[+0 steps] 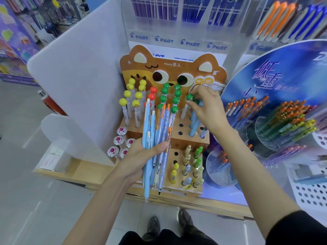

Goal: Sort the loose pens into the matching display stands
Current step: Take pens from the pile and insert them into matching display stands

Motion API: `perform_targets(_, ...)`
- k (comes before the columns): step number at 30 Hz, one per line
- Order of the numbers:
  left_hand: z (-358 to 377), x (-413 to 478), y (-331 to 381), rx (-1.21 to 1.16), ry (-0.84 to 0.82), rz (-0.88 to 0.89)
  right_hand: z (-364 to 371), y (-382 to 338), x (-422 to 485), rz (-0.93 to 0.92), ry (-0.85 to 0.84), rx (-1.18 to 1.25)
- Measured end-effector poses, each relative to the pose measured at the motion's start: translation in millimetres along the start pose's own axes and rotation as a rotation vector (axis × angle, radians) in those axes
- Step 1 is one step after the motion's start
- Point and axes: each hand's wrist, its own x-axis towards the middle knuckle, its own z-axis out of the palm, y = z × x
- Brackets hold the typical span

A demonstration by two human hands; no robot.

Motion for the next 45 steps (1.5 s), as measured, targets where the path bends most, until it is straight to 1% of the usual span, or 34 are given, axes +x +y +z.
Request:
perform_targets(3,1.2,0.5,0.9,-0.003,0.008,0.0,-0.9,-3.2,1.4,-0.025,0.03,-0.142)
perform_targets(5,2.4,0.7,1.1,-0.006,0.012,0.001,-2.3,-3.9,2.8,-0.058,-0.004,-0.219)
perform_targets(8,4.5,0.5,2.5,-0.006,0.009,0.003,-5.4,1.5,-2.3,-0.067,-0.052,-0.206)
perform_targets(12,6.9,1.2,3.5,-0.005,0.01,0.003,-6.6,5.8,-6.4,-0.039,0.029,-0.169)
perform_targets(15,8.5,1.6,4.0,-0.001,0.013,0.009,-0.2,3.4,2.0,-0.073,0.093,-0.217)
perform_targets(19,8.1,1.4,4.9,-0.009,0.006,0.011,8.2,-3.1,8.4,-0.02,0.251,-0.301)
perform_targets(21,7.8,1.4,5.2,-0.008,0.004,0.008,9.0,-5.9,8.9,-0.028,0.267,-0.316)
perform_targets(28,6.7,2.6,5.9,-0.001,0.01,-0.001,6.7,-2.3,11.0,-0.129,0.265,-0.401)
perform_targets(31,7.4,4.8,5.4,0.005,0.01,-0.008,1.3,-7.2,12.3,-0.157,0.204,-0.376)
perform_targets(34,8.9,6.3,4.9,0.001,0.019,-0.016,-4.7,-11.4,13.1,-0.148,0.135,-0.349)
perform_targets(38,9.9,6.4,4.1,0.007,0.024,-0.02,-6.3,-12.2,7.8,-0.096,0.107,-0.316)
perform_targets(41,9.9,6.5,4.5,0.012,0.026,-0.019,-8.1,-15.2,8.4,-0.085,0.05,-0.279)
perform_targets(43,9.8,6.6,5.4,0.01,0.023,-0.021,-8.3,-16.8,6.8,-0.1,0.061,-0.256)
perform_targets(45,9.6,6.9,6.1,0.01,0.026,-0.019,-6.1,-15.7,4.0,-0.096,0.109,-0.229)
